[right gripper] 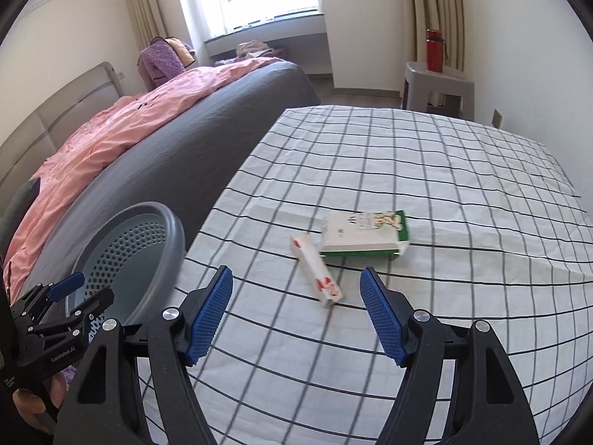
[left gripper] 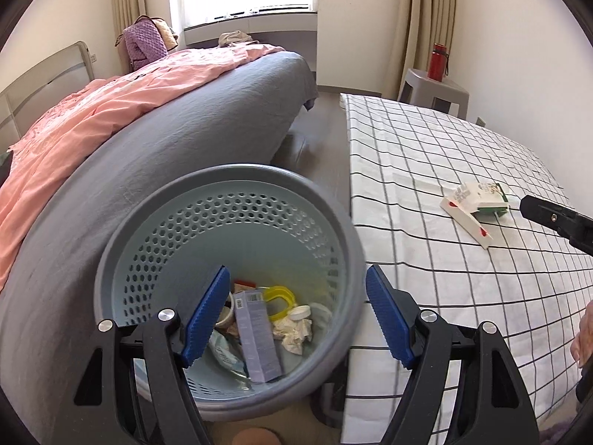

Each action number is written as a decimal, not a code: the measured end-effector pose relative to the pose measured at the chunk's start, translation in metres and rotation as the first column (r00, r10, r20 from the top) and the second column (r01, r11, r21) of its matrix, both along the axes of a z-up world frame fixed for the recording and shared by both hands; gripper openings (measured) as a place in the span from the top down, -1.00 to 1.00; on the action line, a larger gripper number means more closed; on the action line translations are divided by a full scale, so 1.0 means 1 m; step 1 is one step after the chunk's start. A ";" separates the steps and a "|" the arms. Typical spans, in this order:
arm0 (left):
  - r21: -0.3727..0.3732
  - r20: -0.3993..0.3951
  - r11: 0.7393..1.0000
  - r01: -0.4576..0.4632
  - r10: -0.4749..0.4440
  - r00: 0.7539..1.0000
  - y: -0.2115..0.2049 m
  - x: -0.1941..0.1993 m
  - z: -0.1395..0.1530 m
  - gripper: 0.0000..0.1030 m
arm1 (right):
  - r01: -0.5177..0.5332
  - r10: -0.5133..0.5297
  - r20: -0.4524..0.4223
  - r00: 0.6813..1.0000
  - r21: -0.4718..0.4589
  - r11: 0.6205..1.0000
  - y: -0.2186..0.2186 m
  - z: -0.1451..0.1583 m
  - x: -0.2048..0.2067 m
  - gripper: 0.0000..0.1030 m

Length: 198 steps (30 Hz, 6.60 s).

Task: Collect trash

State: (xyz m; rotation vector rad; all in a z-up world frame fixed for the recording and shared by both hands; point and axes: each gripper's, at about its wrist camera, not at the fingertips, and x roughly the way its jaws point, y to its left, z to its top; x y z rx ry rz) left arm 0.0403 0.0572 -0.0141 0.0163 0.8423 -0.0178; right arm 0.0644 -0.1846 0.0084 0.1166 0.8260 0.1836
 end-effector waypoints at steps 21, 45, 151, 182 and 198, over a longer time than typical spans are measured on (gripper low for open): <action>-0.078 -0.128 0.988 0.135 -0.144 0.981 -0.169 0.067 -0.036 -0.41 | 0.207 -0.208 -0.003 0.978 0.086 0.974 -0.127 0.003 0.006 -0.37; -0.044 -0.153 0.994 0.102 -0.108 0.982 -0.173 0.086 -0.052 0.77 | 0.167 -0.164 -0.032 0.986 0.100 0.981 -0.128 -0.007 0.013 -0.41; -0.002 -0.006 0.971 -0.239 0.239 0.971 0.125 0.004 0.003 0.71 | -0.342 0.347 -0.022 0.938 0.126 0.931 0.198 -0.012 0.029 -0.57; 0.003 0.025 0.953 -0.304 0.304 0.952 0.131 0.009 0.006 -0.33 | -0.339 0.342 -0.008 0.940 0.126 0.932 0.194 -0.013 0.031 -0.77; 0.004 0.042 0.943 -0.333 0.332 0.942 0.133 0.006 0.010 -0.58 | -0.321 0.323 0.001 0.947 0.091 0.943 0.193 -0.014 0.027 -0.81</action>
